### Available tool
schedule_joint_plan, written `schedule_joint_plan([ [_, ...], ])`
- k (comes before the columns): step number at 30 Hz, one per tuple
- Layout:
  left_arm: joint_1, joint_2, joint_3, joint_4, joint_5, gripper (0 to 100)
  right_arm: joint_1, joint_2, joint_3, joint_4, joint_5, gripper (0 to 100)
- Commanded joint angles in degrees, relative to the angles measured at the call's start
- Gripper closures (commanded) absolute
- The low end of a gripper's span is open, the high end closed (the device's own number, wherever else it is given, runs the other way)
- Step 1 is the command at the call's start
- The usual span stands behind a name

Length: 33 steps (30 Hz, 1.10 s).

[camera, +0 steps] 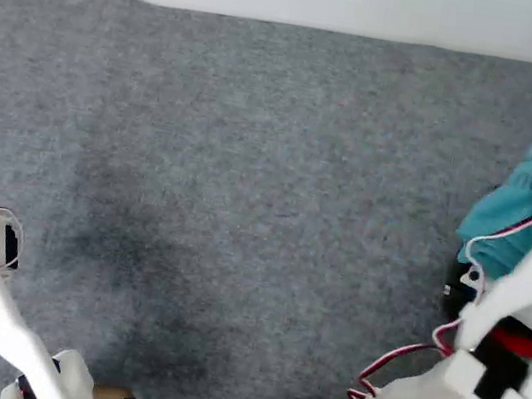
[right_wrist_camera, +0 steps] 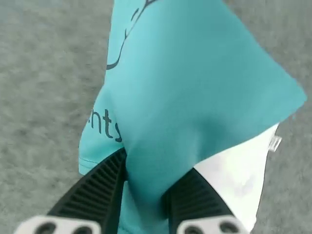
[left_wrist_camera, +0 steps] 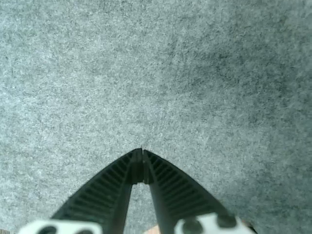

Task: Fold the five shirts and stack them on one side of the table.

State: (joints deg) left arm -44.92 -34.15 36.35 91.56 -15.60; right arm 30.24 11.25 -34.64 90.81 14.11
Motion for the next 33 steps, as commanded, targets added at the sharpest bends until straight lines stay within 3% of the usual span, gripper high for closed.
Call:
schedule_joint_plan([
  [1,0.1,-1.5,-1.7,0.7,0.4,99,4.4,0.8,-1.5,-2.7,0.5,98.9],
  [9,0.1,-1.3,-1.7,0.7,0.4,99,8.5,6.4,-1.5,-5.9,9.1,98.7],
  [12,0.1,-1.3,-1.7,0.7,0.4,99,9.6,7.9,-1.5,-5.9,12.7,94.2],
  [18,0.1,-1.6,0.7,0.4,0.3,99,10.2,3.6,-1.5,-5.8,8.0,71.4],
  [21,0.1,-1.7,0.2,0.4,0.3,99,9.3,0.5,-1.5,-5.8,4.2,67.9],
  [27,0.1,-1.7,0.2,0.4,0.4,99,4.8,-2.2,-1.5,0.4,3.8,74.4],
  [33,0.1,-1.7,0.2,0.5,0.4,99,0.0,0.8,-1.1,4.0,4.0,99.7],
])
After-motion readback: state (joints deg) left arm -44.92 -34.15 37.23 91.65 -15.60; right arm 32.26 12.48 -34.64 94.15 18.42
